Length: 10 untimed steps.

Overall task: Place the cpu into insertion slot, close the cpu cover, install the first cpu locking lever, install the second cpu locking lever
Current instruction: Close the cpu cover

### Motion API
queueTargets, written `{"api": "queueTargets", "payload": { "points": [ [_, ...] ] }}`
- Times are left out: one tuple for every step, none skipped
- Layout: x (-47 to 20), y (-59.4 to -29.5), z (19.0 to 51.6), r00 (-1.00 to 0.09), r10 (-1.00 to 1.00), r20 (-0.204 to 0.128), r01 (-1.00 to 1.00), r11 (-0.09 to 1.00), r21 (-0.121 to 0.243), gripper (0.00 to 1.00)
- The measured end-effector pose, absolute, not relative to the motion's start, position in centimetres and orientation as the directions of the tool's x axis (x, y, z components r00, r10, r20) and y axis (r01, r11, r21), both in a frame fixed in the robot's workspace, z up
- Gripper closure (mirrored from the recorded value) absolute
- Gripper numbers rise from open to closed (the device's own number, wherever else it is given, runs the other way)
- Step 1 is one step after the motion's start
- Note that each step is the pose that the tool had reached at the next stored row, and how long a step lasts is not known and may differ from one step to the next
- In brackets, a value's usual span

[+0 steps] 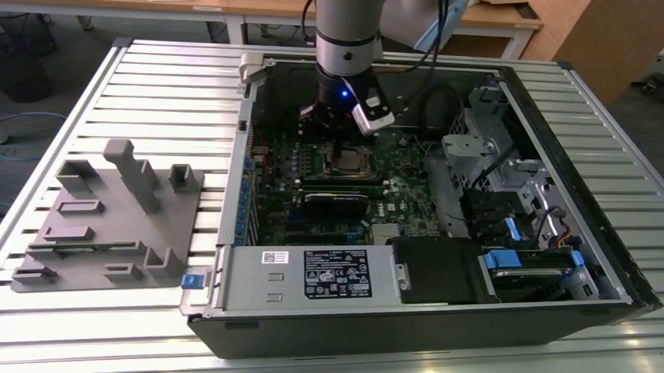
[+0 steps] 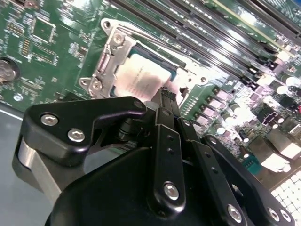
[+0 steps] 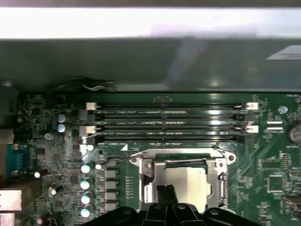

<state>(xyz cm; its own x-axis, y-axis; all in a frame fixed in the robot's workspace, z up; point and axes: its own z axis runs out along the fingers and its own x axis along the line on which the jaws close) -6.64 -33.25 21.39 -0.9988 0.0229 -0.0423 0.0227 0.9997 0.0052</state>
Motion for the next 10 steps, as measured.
{"api": "queueTargets", "payload": {
  "points": [
    [-6.74, -33.25, 21.37, -0.999, 0.023, -0.043, 0.023, 1.000, 0.005, 0.89],
    [-6.80, -33.25, 21.37, -0.999, 0.023, -0.043, 0.023, 1.000, 0.005, 0.89],
    [-6.87, -33.27, 21.38, -0.999, 0.023, -0.043, 0.023, 1.000, 0.005, 0.89],
    [-6.91, -33.30, 21.38, -0.999, 0.023, -0.043, 0.023, 1.000, 0.005, 0.89],
    [-6.94, -33.34, 21.37, -0.999, 0.023, -0.043, 0.023, 1.000, 0.005, 0.89],
    [-6.97, -33.37, 21.37, -0.999, 0.023, -0.043, 0.023, 1.000, 0.005, 0.89],
    [-7.01, -33.38, 21.33, -0.999, 0.023, -0.043, 0.023, 1.000, 0.005, 0.89],
    [-7.05, -33.38, 21.23, -0.999, 0.023, -0.043, 0.023, 1.000, 0.005, 0.89],
    [-7.09, -33.38, 21.09, -0.999, 0.023, -0.043, 0.023, 1.000, 0.005, 0.89],
    [-7.13, -33.39, 20.96, -0.999, 0.023, -0.043, 0.023, 1.000, 0.005, 0.89]
  ]
}}
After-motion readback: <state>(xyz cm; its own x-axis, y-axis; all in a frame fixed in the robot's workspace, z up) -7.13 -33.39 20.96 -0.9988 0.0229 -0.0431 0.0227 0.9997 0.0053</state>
